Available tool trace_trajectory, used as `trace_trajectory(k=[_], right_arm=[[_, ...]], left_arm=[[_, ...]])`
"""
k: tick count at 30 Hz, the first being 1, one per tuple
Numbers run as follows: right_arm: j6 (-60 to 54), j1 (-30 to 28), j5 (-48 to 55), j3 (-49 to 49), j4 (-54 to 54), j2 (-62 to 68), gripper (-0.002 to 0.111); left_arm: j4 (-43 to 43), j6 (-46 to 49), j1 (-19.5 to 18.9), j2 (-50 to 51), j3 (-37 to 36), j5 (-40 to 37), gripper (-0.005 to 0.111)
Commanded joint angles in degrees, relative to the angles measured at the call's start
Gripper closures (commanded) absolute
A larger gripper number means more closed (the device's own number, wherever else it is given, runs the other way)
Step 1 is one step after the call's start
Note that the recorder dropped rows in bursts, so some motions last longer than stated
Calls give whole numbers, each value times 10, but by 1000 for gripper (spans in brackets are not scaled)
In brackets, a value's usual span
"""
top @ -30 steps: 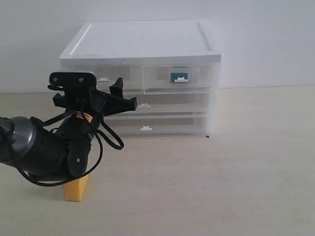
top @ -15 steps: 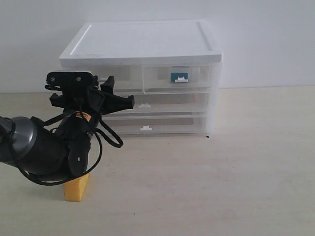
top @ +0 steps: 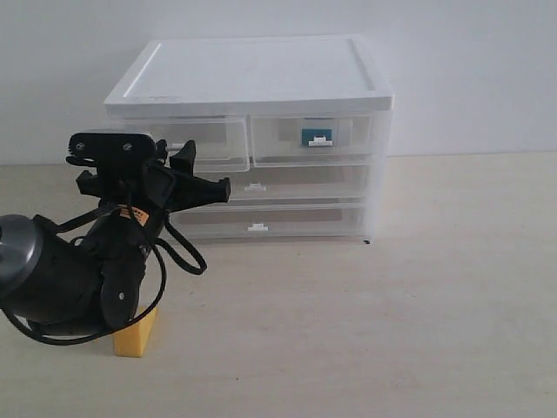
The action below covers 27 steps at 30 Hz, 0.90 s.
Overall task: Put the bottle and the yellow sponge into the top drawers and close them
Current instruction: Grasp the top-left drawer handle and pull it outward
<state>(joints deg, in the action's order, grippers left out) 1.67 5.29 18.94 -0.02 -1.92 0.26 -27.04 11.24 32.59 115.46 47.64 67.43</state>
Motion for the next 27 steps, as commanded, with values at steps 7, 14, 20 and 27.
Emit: trace_trajectory(k=[7, 14, 20, 27], right_arm=[[-2, -1, -5, 0, 1, -3, 108], [-2, -1, -5, 0, 1, -3, 108], [-2, -1, -5, 0, 1, -3, 108], [-2, -1, -5, 0, 1, -3, 108]], left_arm=[[-20, -27, 24, -77, -91, 16, 103], [-85, -16, 89, -84, -101, 16, 103], [-143, 52, 147, -84, -106, 25, 103], [-215, 51, 207, -84, -128, 25, 103]])
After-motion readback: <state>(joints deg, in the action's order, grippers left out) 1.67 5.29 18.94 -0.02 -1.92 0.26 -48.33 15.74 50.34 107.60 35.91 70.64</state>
